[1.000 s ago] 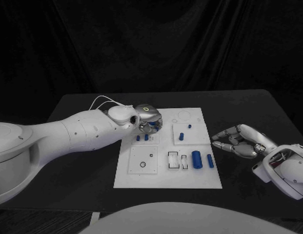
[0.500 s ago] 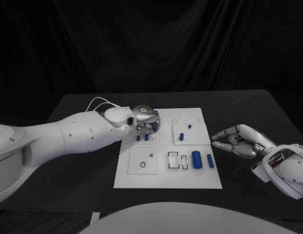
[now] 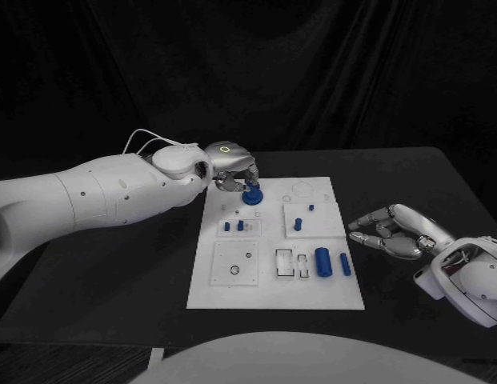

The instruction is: Assemble the parts on the task board

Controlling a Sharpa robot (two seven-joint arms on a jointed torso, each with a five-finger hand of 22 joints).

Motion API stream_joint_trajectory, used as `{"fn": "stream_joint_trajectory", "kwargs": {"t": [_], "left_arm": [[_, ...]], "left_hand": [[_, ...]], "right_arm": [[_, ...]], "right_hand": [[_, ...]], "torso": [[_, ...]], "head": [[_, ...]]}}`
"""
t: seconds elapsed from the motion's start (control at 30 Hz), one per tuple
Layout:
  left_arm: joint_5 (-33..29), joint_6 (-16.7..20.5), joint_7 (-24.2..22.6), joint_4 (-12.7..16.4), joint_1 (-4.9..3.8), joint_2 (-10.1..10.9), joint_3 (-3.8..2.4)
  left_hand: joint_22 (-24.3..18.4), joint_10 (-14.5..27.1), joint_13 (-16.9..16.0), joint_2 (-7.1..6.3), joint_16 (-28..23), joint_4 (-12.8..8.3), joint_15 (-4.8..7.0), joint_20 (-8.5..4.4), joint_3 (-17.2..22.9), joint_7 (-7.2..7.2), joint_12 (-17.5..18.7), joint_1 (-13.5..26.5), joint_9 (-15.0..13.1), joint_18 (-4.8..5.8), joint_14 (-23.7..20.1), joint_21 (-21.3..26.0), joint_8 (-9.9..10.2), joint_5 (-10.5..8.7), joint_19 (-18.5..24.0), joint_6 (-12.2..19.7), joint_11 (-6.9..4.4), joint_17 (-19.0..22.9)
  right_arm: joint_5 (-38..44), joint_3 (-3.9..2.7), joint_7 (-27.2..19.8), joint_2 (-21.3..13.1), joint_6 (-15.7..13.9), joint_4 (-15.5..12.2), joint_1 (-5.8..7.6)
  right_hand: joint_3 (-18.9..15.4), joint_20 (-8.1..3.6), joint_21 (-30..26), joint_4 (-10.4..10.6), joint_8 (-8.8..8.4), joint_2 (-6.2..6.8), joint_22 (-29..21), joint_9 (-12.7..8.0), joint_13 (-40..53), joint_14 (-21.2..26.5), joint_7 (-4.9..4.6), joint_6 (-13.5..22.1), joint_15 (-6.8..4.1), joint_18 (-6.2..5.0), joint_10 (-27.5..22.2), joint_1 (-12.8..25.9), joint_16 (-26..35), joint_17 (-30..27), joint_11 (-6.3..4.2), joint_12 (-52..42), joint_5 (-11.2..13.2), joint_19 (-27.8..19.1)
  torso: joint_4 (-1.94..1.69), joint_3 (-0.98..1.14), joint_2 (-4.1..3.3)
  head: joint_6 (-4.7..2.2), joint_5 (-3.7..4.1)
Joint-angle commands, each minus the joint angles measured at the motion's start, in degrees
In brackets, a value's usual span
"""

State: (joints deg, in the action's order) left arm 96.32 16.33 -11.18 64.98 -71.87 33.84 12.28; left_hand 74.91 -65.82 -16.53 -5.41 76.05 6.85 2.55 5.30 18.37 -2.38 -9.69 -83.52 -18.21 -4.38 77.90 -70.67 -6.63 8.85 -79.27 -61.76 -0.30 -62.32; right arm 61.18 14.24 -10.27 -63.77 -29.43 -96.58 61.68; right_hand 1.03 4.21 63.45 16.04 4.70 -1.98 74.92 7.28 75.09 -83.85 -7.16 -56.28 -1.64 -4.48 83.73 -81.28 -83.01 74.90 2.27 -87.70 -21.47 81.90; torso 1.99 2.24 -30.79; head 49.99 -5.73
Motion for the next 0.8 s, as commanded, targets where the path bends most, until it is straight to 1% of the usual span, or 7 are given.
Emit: {"fn": "stream_joint_trajectory", "kwargs": {"t": [0.03,0.13,0.2,0.33,0.43,0.57,0.8], "left_arm": [[-2.9,-1.31,-0.04,0.53,-0.43,0.44,0.0],[-3.04,-1.96,0.1,0.6,-0.36,0.92,0.01],[-3.1,-2.26,0.18,0.56,0.04,1.22,0.02],[-3.15,-2.51,0.19,0.14,1.28,1.53,0.03],[-3.17,-2.27,0.14,-0.24,2.3,1.58,0.03],[-3.18,-1.95,0.07,-0.92,3.63,1.44,0.03],[-3.19,-1.65,0.39,-1.52,4.69,1.39,0.03]], "left_hand": [[9.48,-0.52,0.08,-0.21,-0.23,-0.35,-0.02,0.07,0.0,-0.1,0.4,0.2,-0.04,0.21,-0.36,0.22,-0.06,0.29,0.35,-0.31,-0.15,0.01],[9.49,-0.59,0.1,-0.24,-0.25,-0.38,-0.04,0.07,0.01,-0.19,0.46,0.24,-0.06,0.22,-0.38,0.2,-0.1,0.35,0.34,-0.46,-0.06,0.07],[9.47,-0.6,0.1,-0.25,-0.27,-0.37,-0.05,0.07,0.0,-0.22,0.49,0.27,-0.07,0.21,-0.39,0.28,-0.11,0.36,0.39,-0.48,-0.03,0.11],[9.47,-0.58,0.12,-0.28,-0.32,-0.37,-0.07,0.07,-0.01,-0.27,0.54,0.31,-0.06,0.2,-0.44,0.29,-0.09,0.37,0.4,-0.49,0.02,0.22],[9.46,-0.58,0.13,-0.29,-0.3,-0.38,-0.07,0.07,-0.01,-0.28,0.55,0.31,-0.06,0.2,-0.43,0.3,-0.09,0.37,0.4,-0.49,0.04,0.18],[9.51,-0.79,0.11,-0.31,-0.27,-0.46,-0.12,0.07,0.01,-0.39,0.55,0.28,-0.09,0.23,-0.4,0.17,-0.14,0.44,0.32,-0.65,0.11,0.15],[9.64,-0.89,0.11,-0.38,-0.09,-0.51,-0.15,0.06,0.0,-0.47,0.58,0.3,-0.09,0.33,-0.22,-0.29,-0.12,0.51,0.05,-0.67,0.18,-0.17]], "right_arm": [[0.06,-0.02,0.72,0.15,0.32,0.09,-0.15],[0.06,-0.02,0.71,0.23,0.37,0.09,-0.16],[0.06,-0.02,0.7,0.27,0.39,0.1,-0.18],[0.06,-0.02,0.69,0.32,0.38,0.13,-0.21],[0.06,-0.02,0.66,0.31,0.37,0.12,-0.24],[0.06,-0.02,0.63,0.26,0.37,0.08,-0.31],[0.06,-0.02,0.62,0.11,0.35,0.01,-0.39]], "right_hand": [[0.27,0.04,-0.15,-0.05,-0.19,-0.06,8.37,-0.09,12.36,-4.07,0.16,-0.38,-0.19,-0.59,3.92,-0.33,0.27,7.86,0.0,0.33,-0.1,-0.13],[0.27,0.04,-0.15,-0.05,-0.19,-0.06,8.37,-0.09,12.36,-4.07,0.16,-0.38,-0.19,-0.59,3.92,-0.33,0.27,7.86,0.0,0.33,-0.1,-0.13],[0.31,0.04,-0.21,-0.08,-0.2,-0.07,8.36,-0.09,12.32,-4.04,0.16,-0.37,-0.18,-0.6,3.87,-0.39,0.36,7.77,0.0,0.38,-0.06,-0.16],[0.31,0.04,-0.21,-0.08,-0.2,-0.07,8.36,-0.09,12.32,-4.04,0.16,-0.37,-0.18,-0.6,3.87,-0.39,0.36,7.77,0.0,0.38,-0.06,-0.16],[0.31,0.04,-0.21,-0.08,-0.2,-0.07,8.36,-0.09,12.32,-4.04,0.16,-0.37,-0.18,-0.6,3.87,-0.39,0.36,7.77,0.0,0.38,-0.06,-0.16],[0.31,0.04,-0.21,-0.08,-0.2,-0.07,8.36,-0.09,12.32,-4.04,0.16,-0.37,-0.18,-0.6,3.87,-0.39,0.36,7.77,0.0,0.38,-0.06,-0.16],[0.31,0.04,-0.21,-0.08,-0.2,-0.07,8.36,-0.09,12.32,-4.04,0.16,-0.37,-0.18,-0.6,3.87,-0.39,0.36,7.77,0.0,0.38,-0.06,-0.16]], "torso": [[-0.02,0.04,-0.02],[-0.06,-0.05,-0.18],[-0.07,-0.08,-0.18],[-0.08,-0.07,-0.08],[-0.12,-0.09,-0.13],[-0.03,-0.09,-0.09],[0.0,-0.03,-0.09]], "head": [[0.01,-0.19],[0.01,-0.14],[0.01,-0.15],[0.01,-0.31],[0.01,-0.49],[0.01,-0.5],[0.01,-0.57]]}}
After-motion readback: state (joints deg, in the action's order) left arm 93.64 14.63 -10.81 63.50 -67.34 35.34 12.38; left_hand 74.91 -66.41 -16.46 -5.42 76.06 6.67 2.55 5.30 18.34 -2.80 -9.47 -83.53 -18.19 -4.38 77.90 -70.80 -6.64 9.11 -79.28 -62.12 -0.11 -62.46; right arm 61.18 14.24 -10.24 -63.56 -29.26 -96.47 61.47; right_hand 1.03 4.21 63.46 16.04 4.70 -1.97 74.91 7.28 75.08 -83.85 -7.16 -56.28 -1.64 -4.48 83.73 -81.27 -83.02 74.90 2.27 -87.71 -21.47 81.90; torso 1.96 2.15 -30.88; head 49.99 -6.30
